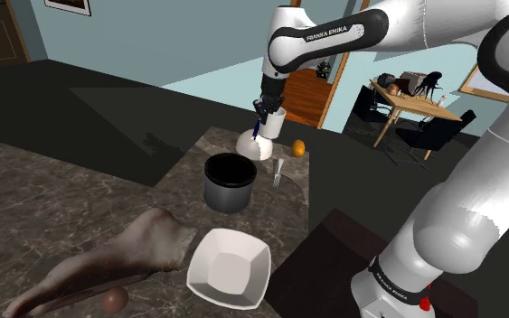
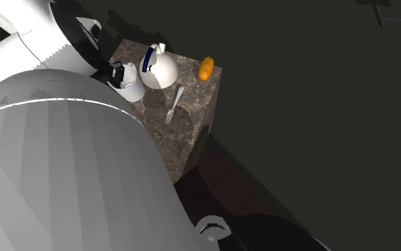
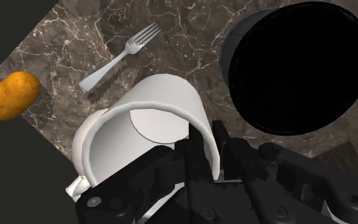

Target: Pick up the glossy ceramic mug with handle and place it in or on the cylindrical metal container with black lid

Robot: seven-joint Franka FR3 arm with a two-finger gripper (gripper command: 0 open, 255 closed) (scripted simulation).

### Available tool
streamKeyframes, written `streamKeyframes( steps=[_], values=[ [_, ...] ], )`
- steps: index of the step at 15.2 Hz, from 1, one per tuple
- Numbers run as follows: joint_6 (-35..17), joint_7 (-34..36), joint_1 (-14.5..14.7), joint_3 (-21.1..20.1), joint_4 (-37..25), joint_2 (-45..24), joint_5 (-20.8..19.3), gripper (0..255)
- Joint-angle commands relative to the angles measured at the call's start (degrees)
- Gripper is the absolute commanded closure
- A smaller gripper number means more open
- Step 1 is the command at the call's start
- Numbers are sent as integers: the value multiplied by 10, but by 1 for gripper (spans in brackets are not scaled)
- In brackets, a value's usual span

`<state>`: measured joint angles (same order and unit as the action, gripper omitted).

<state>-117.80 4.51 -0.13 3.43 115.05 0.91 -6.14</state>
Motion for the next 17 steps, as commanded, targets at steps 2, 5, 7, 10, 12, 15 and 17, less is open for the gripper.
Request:
streamKeyframes(
  steps=[2, 5, 7, 10, 12, 15, 17],
  values=[
    [6, 45, 22, -22, -4, -2, -2, 255],
    [17, 85, 41, -42, -22, -13, -4, 255],
    [25, 112, 55, -56, -37, -23, -6, 255],
    [38, 151, 75, -74, -65, -42, -9, 255],
    [35, 165, 82, -80, -70, -52, -11, 255],
    [14, 168, 82, -80, -54, -57, -13, 255],
    [-1, 170, 82, -80, -43, -61, -14, 255]
  ],
)
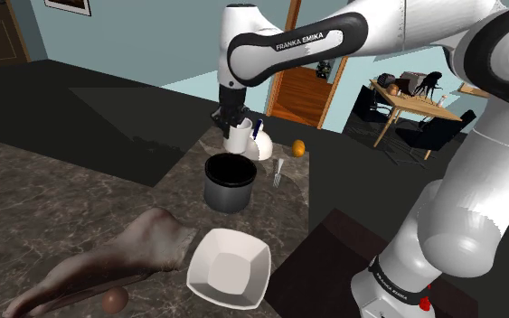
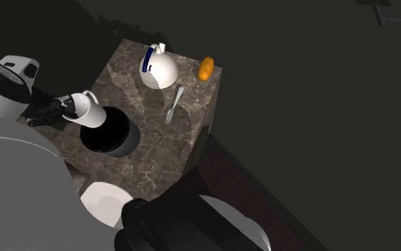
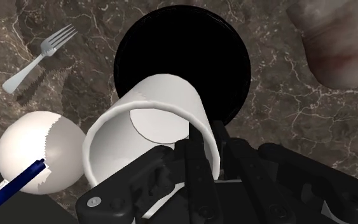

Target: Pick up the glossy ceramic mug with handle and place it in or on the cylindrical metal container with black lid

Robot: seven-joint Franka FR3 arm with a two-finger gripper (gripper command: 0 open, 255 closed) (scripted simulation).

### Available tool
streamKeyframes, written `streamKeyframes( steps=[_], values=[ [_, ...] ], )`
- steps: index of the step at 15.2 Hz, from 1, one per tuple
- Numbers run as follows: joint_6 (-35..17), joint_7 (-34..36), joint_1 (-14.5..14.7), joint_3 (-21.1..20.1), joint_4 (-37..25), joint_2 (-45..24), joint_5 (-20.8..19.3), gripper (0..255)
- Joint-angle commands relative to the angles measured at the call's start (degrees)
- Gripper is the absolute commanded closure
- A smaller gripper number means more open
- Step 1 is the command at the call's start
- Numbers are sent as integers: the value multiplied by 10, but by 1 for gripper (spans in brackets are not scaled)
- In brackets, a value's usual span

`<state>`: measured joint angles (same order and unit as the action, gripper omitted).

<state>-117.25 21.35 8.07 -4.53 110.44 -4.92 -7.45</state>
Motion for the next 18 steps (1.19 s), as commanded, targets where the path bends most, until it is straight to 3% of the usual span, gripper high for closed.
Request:
streamKeyframes(
  steps=[1, 12, 18],
  values=[
    [-13, 2, 0, 0, 8, -5, -1, 255],
    [-90, 15, 0, 2, 53, -37, -11, 255],
    [-90, 15, 0, 2, 53, -37, -11, 255]
  ],
)
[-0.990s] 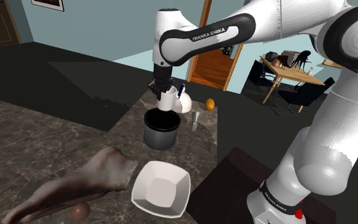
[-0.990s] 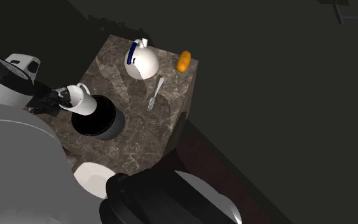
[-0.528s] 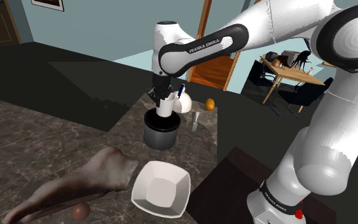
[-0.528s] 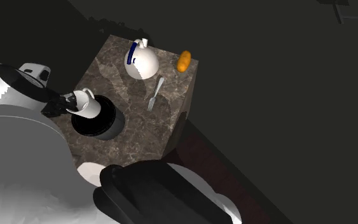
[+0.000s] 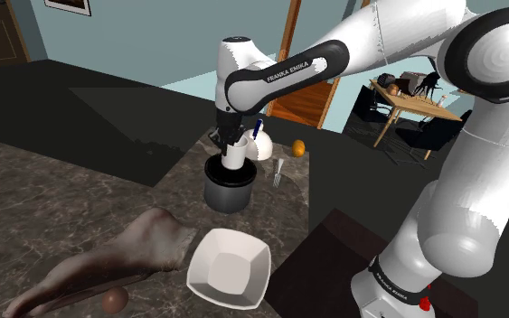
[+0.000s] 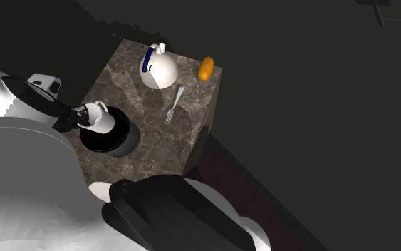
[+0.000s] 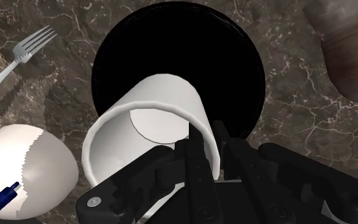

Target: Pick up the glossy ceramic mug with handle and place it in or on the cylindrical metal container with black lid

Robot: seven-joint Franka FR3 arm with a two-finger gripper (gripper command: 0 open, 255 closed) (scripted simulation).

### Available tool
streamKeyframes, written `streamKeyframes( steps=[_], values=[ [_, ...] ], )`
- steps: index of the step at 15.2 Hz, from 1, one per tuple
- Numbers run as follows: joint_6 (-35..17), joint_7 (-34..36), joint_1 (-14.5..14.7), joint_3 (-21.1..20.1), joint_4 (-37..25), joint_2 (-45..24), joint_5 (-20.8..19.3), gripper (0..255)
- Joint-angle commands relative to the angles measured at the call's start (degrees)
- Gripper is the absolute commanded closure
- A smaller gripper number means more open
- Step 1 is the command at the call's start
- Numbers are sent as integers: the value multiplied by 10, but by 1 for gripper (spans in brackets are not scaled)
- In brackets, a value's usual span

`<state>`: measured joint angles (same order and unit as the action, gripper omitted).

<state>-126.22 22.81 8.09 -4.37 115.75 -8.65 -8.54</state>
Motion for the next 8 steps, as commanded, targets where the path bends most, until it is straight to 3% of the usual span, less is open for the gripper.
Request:
streamKeyframes(
  steps=[1, 2, 3, 8],
  values=[
    [0, 0, 0, 0, 0, 0, 0, 255],
    [0, 0, 0, 0, 0, 0, 0, 255],
    [0, 0, 0, 0, 0, 0, 0, 0],
    [0, 0, 0, 0, 0, 0, 0, 0]
  ],
)
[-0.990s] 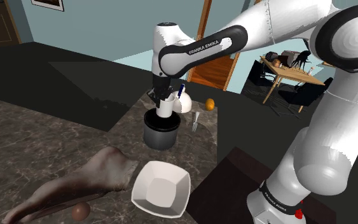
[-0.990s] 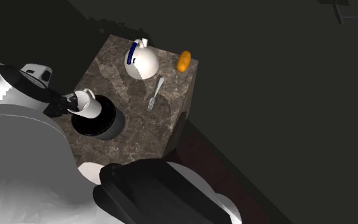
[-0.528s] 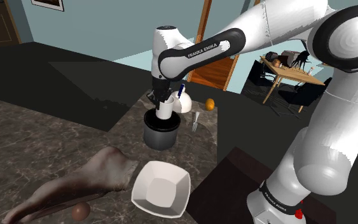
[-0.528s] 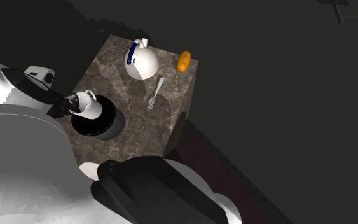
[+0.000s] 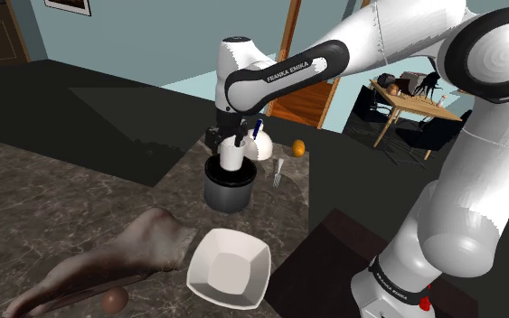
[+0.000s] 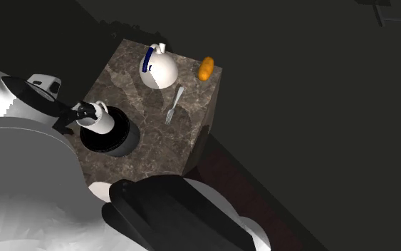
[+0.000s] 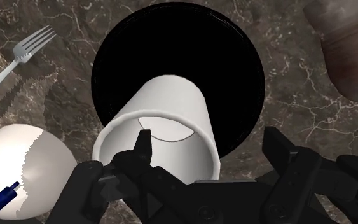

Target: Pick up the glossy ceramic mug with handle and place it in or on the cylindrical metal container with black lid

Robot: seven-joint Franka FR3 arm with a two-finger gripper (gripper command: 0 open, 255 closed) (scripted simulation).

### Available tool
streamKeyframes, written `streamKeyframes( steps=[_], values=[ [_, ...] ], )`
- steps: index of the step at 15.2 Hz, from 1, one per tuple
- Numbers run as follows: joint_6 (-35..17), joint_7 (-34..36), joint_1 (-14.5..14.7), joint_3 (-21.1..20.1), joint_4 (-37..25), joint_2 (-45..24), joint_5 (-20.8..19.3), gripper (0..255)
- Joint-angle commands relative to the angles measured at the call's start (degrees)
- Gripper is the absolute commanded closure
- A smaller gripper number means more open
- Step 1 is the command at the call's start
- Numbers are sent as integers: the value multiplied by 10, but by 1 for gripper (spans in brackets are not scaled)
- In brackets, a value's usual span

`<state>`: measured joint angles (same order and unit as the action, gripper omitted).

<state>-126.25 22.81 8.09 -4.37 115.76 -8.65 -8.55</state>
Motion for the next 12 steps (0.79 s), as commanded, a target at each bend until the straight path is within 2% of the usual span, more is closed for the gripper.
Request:
streamKeyframes(
  steps=[1, 4, 12],
  values=[
    [17, -2, 1, -1, -8, 9, 2, 0],
    [66, -5, 3, -4, -35, 32, 8, 0],
    [66, -5, 3, -4, -35, 32, 8, 0]
  ],
)
